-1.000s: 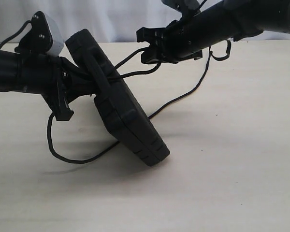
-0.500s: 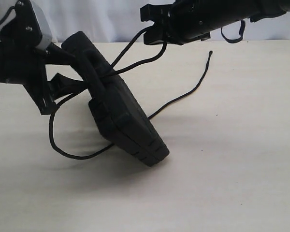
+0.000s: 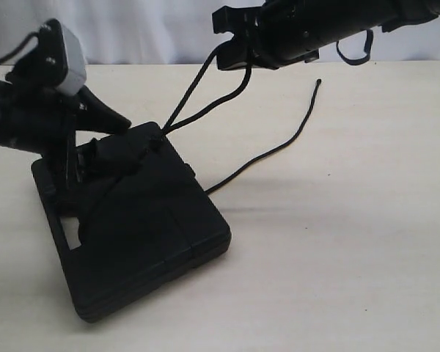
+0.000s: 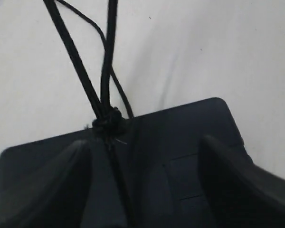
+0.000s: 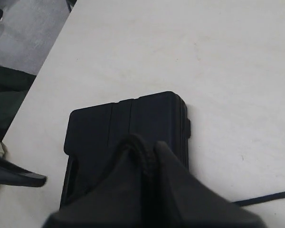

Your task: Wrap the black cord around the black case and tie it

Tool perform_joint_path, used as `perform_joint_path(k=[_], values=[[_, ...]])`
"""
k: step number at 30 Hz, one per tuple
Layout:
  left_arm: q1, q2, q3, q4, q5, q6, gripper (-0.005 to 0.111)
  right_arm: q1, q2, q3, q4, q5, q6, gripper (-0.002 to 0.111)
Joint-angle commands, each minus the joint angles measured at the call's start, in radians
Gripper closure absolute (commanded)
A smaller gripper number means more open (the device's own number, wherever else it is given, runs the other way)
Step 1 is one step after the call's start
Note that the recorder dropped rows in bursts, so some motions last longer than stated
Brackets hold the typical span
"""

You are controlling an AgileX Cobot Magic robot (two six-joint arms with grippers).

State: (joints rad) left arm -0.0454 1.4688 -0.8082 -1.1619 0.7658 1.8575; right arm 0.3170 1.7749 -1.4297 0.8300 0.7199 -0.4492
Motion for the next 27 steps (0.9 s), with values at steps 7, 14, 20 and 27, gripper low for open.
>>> perform_joint_path(k=[7,14,20,27], values=[[-0.002,0.207,-0.006,-0.316,0.029,0.285,0.045,0.000,-0.009,-0.005,-0.007,0.013,-0.028,0.104],[-0.002,0.240,-0.038,-0.353,0.032,0.285,0.046,0.000,-0.009,-0.005,-0.005,0.011,-0.034,0.104],[-0.002,0.245,-0.043,-0.470,0.029,0.285,0.069,0.000,-0.009,-0.005,-0.005,0.027,-0.034,0.104],[-0.002,0.317,-0.043,-0.470,0.038,0.285,0.073,0.000,-0.009,-0.005,-0.005,0.029,-0.034,0.104]])
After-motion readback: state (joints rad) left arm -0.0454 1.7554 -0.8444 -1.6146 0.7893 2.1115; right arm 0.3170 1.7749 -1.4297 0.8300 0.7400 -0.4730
